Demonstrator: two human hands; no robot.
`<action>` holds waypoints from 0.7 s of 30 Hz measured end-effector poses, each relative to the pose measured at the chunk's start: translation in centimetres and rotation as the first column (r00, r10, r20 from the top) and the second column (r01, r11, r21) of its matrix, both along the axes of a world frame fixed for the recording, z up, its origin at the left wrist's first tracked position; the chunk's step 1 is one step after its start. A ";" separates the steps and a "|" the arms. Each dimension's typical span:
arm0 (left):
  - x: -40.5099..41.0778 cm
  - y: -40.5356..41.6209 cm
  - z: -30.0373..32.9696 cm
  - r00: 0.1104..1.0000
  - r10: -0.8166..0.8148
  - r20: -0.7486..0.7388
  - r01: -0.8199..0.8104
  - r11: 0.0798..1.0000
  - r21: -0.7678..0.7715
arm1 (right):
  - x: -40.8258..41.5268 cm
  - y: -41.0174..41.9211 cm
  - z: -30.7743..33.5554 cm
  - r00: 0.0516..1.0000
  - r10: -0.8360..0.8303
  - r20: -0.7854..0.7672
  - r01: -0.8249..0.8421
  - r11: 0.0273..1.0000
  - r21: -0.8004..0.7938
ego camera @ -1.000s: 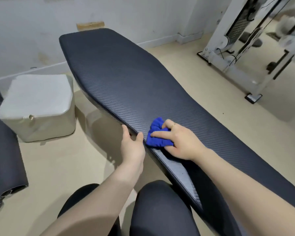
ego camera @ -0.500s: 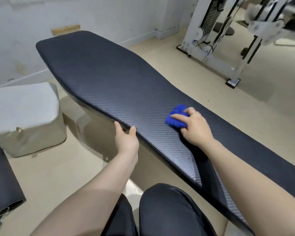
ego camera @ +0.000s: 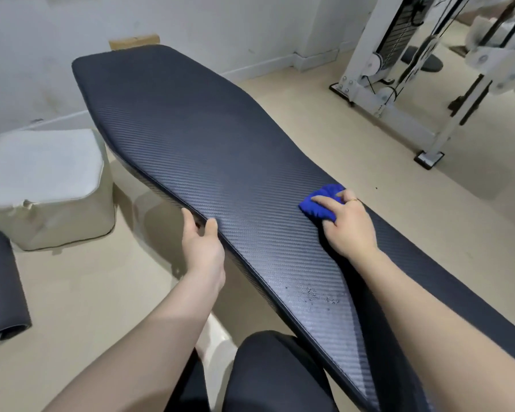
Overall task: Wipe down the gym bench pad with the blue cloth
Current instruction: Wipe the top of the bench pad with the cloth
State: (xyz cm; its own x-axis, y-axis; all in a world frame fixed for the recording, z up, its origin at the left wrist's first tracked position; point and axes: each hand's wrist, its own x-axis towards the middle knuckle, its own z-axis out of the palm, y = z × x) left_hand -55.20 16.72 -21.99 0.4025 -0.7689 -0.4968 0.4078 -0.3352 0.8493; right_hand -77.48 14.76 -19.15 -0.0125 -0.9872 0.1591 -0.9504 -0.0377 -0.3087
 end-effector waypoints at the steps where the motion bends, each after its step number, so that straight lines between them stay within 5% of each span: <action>1: -0.2 0.0 0.0 1.000 0.021 0.013 -0.020 1.000 -0.007 | 0.0 -1.3 0.0 0.991 -0.135 -0.005 0.135 0.991 0.010; 4: -0.8 -0.1 0.0 0.997 0.071 0.030 -0.071 0.997 -0.017 | 1.5 -1.5 0.3 0.991 -0.123 -0.050 0.125 0.991 0.039; 9: -1.5 -0.2 0.6 0.990 0.132 0.050 -0.130 0.990 -0.046 | 0.4 2.0 -0.1 0.869 0.494 0.028 -0.495 0.868 0.035; 12: -2.3 -0.2 0.3 0.979 0.189 0.073 -0.192 0.981 0.034 | -2.4 -3.0 -0.4 0.985 0.173 0.011 -0.173 0.985 0.008; 15: -4.0 0.5 0.4 0.959 0.271 0.077 -0.280 0.948 0.152 | -3.5 -5.6 -0.1 0.995 -0.098 -0.011 0.098 0.993 0.062; 21: -5.9 0.2 0.7 0.908 0.380 0.174 -0.397 0.915 0.074 | -0.9 -2.9 -0.2 0.962 0.273 -0.023 -0.273 0.962 0.003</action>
State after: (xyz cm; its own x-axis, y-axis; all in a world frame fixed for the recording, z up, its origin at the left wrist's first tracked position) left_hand -61.14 16.96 -21.30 0.7361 -0.4826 -0.4745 0.3923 -0.2671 0.8802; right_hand -78.38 11.88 -19.32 0.2610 -0.9526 0.1564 -0.9109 -0.2967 -0.2868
